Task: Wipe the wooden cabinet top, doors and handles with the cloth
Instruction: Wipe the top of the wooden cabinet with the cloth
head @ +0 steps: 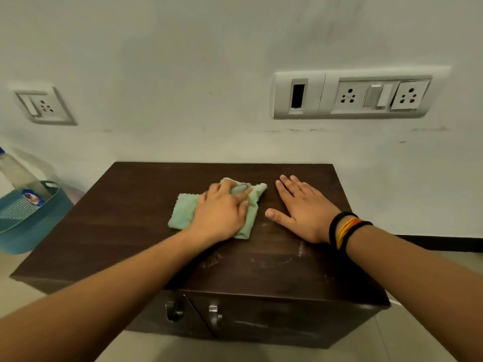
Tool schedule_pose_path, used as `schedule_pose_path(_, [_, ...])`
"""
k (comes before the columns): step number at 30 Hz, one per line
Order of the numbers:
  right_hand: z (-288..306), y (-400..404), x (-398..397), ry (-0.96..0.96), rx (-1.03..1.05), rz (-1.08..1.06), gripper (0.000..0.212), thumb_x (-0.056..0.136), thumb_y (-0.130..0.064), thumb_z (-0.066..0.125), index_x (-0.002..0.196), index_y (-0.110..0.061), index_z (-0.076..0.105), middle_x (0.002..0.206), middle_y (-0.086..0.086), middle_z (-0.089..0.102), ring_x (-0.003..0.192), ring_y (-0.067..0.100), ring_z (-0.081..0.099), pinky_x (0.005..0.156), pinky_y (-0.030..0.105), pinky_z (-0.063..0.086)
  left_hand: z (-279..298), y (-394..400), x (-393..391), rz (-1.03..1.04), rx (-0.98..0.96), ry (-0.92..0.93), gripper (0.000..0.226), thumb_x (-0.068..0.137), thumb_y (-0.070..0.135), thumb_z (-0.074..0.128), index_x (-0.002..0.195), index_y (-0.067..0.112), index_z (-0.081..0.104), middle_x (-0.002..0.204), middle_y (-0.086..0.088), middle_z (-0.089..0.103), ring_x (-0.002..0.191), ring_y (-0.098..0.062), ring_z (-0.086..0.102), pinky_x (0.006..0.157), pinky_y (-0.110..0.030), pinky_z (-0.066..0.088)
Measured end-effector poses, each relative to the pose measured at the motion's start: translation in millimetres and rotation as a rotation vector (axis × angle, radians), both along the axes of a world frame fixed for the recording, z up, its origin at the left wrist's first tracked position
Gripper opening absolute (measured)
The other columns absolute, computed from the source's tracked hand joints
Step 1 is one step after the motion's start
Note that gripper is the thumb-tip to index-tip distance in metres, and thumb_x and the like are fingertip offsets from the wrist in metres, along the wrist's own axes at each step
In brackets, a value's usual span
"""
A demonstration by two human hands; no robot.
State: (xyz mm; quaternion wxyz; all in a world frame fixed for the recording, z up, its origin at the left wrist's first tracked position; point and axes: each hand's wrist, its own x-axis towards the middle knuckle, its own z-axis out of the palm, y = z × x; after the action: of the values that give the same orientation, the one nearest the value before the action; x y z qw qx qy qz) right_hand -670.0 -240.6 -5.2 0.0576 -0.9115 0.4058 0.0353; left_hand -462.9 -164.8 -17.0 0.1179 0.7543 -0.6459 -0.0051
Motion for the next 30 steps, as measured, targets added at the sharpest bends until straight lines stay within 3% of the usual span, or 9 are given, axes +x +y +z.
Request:
schedule_pose_path(3, [-1.0, 7.6, 2.9, 0.006, 0.001, 0.002, 0.125, 0.063, -0.093, -0.013, 0.16, -0.015, 0.0, 0.168, 0.007, -0.004, 0.154, 0.023, -0.005, 0.124, 0.04, 0.002, 6.5, -12.6, -28.2, -0.134, 0.038, 0.018, 0.046, 0.102, 0.051, 0.034, 0.148, 0.048, 0.039, 0.151, 0.004, 0.039, 0.14, -0.025, 0.033, 0.115, -0.047, 0.028])
schedule_pose_path(6, [4.1, 17.3, -1.1, 0.024, 0.009, 0.007, 0.117, 0.069, -0.089, -0.008, 0.159, -0.015, -0.004, 0.168, 0.006, -0.006, 0.154, 0.021, -0.007, 0.124, 0.037, -0.001, 20.5, -38.7, -0.3, -0.037, 0.119, 0.029, 0.048, 0.104, 0.049, 0.031, 0.151, 0.042, 0.035, 0.16, 0.0, 0.034, 0.146, -0.029, 0.03, 0.12, -0.048, 0.024])
schedule_pose_path(9, [2.7, 28.2, -6.7, 0.017, 0.009, 0.006, 0.112, 0.073, -0.087, -0.004, 0.159, -0.017, -0.004, 0.168, 0.003, -0.006, 0.154, 0.019, -0.007, 0.124, 0.037, 0.0, 5.4, 7.2, 7.9, -0.028, 0.148, -0.024, 0.051, 0.106, 0.046, 0.024, 0.156, 0.042, 0.021, 0.166, 0.004, 0.022, 0.154, -0.021, 0.016, 0.125, -0.047, 0.01])
schedule_pose_path(12, [1.0, 34.0, -6.7, -0.002, 0.017, -0.019, 0.109, 0.077, -0.088, 0.004, 0.16, -0.018, -0.001, 0.168, 0.003, -0.005, 0.154, 0.02, -0.006, 0.123, 0.037, 0.0, 6.6, 24.1, -24.6, -0.174, 0.185, -0.031, 0.053, 0.106, 0.047, 0.019, 0.158, 0.042, 0.012, 0.169, 0.008, 0.01, 0.156, -0.015, 0.004, 0.126, -0.046, 0.003])
schedule_pose_path(16, [3.7, 42.7, -9.3, 0.011, 0.037, -0.023, 0.107, 0.079, -0.088, 0.006, 0.16, -0.018, -0.003, 0.168, 0.004, -0.006, 0.154, 0.02, -0.007, 0.122, 0.037, -0.002, 23.1, -13.3, -5.1, -0.144, 0.269, -0.005, 0.053, 0.106, 0.045, 0.016, 0.158, 0.042, 0.008, 0.17, 0.005, 0.004, 0.156, -0.019, 0.001, 0.124, -0.05, 0.002])
schedule_pose_path(19, [3.1, 45.0, -12.0, 0.016, 0.027, -0.015, 0.106, 0.078, -0.088, 0.004, 0.16, -0.02, -0.002, 0.168, 0.002, -0.006, 0.154, 0.019, -0.007, 0.122, 0.037, -0.001, 13.8, 23.8, 11.4, -0.046, 0.248, -0.03, 0.053, 0.106, 0.044, 0.017, 0.159, 0.04, 0.007, 0.17, 0.005, 0.005, 0.156, -0.019, 0.001, 0.125, -0.048, 0.002])
schedule_pose_path(23, [0.7, 46.0, -11.5, -0.006, 0.008, -0.01, 0.105, 0.08, -0.086, 0.0, 0.16, -0.019, 0.002, 0.169, 0.004, -0.003, 0.154, 0.021, -0.004, 0.123, 0.038, 0.0, 8.4, 37.5, -23.5, -0.213, 0.242, -0.03, 0.053, 0.106, 0.047, 0.018, 0.157, 0.044, 0.005, 0.169, 0.012, 0.005, 0.156, -0.014, 0.001, 0.125, -0.046, 0.001])
schedule_pose_path(26, [3.3, 46.4, -12.7, -0.016, 0.028, -0.013, 0.106, 0.078, -0.086, -0.002, 0.16, -0.02, 0.0, 0.168, 0.004, -0.005, 0.154, 0.021, -0.006, 0.124, 0.038, 0.0, 20.0, 8.5, 2.7, -0.167, 0.247, -0.039, 0.052, 0.107, 0.044, 0.019, 0.158, 0.042, 0.007, 0.169, 0.009, 0.006, 0.156, -0.016, 0.003, 0.125, -0.048, 0.005])
schedule_pose_path(30, [3.8, 45.1, -12.8, -0.002, 0.029, -0.013, 0.1, 0.082, -0.084, 0.002, 0.16, -0.022, -0.001, 0.168, 0.002, -0.005, 0.154, 0.02, -0.006, 0.122, 0.038, -0.001, 15.9, 64.8, 10.2, -0.11, 0.285, -0.036, 0.054, 0.107, 0.042, 0.02, 0.158, 0.042, 0.003, 0.169, 0.009, 0.003, 0.156, -0.015, 0.0, 0.125, -0.046, 0.001])
